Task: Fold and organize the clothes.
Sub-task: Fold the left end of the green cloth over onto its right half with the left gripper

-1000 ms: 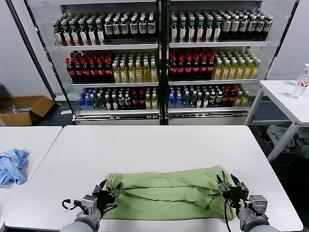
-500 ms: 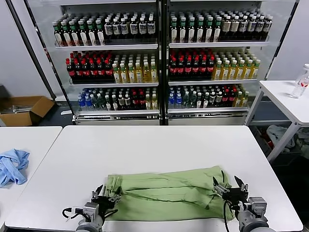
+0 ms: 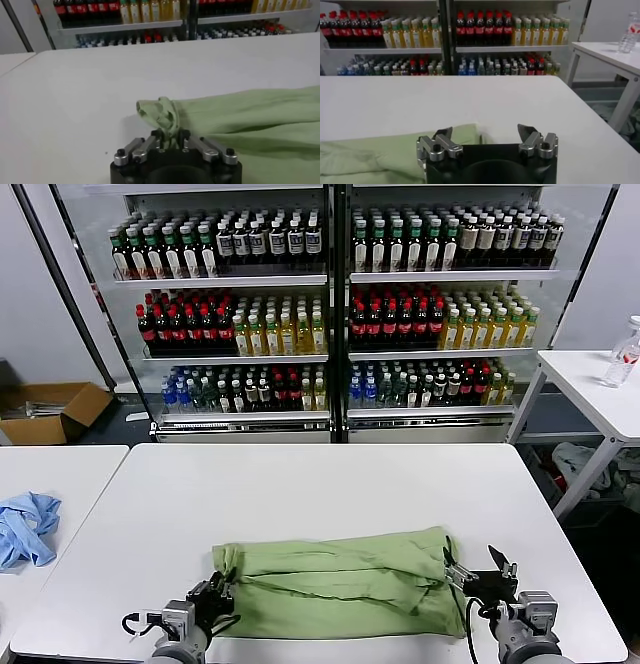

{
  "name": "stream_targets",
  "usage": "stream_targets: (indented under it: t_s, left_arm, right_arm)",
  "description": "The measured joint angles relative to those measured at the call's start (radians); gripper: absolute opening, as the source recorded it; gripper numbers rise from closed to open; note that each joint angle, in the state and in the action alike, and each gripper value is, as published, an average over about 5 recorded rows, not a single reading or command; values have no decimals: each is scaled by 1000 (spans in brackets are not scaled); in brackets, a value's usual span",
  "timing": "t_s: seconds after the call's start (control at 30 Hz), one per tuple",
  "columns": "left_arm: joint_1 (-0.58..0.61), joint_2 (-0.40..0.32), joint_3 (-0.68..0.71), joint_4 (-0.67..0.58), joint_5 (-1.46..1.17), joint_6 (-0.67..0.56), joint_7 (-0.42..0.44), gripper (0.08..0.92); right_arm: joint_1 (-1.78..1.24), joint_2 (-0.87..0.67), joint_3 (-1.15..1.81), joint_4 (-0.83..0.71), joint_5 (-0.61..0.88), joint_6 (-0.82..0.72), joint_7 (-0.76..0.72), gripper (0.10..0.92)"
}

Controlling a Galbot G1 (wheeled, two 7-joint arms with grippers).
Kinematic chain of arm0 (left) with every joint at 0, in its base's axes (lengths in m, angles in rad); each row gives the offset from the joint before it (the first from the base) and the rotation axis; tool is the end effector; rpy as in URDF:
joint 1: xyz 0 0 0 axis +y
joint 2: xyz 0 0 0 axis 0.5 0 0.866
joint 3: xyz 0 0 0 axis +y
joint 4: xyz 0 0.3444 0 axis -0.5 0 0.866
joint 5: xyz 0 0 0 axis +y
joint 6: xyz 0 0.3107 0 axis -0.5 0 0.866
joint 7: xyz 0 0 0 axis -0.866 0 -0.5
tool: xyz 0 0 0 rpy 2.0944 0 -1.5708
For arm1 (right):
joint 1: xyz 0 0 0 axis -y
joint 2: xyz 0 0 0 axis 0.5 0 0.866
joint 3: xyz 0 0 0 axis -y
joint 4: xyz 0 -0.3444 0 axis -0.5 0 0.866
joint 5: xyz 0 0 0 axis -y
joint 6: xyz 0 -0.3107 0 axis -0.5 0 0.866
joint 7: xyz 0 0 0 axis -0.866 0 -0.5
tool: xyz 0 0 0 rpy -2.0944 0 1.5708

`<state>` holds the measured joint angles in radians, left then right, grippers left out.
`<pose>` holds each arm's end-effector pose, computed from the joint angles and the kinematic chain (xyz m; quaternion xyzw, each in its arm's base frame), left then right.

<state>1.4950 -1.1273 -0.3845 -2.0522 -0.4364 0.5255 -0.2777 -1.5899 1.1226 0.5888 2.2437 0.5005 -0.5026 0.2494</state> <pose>0.1603 0.0516 -0.2961 -0.0306 -0.9570 -0.0332 0.2865 0.1410 -0.0796 -0.2357 0.0013 -0.9788 0.0092 0.2048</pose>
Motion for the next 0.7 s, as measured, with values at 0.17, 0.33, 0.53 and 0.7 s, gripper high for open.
stream_targets:
  t_s: [0.17, 0.33, 0.53, 0.7]
  left_arm:
    - [-18, 36, -62, 22, -25, -7, 16, 107]
    - [-47, 95, -161, 53, -29, -19, 35, 107]
    - [-80, 177, -299, 82, -32, -25, 52, 107]
    - [-87, 207, -367, 58, -85, -11, 57, 107]
  right_arm:
    - [9, -10, 2, 1, 9, 4, 0, 823]
    - [17, -17, 1, 4, 16, 5, 0, 822]
    - [18, -29, 3, 14, 19, 6, -1, 823]
    - [14, -31, 4, 16, 19, 7, -2, 823]
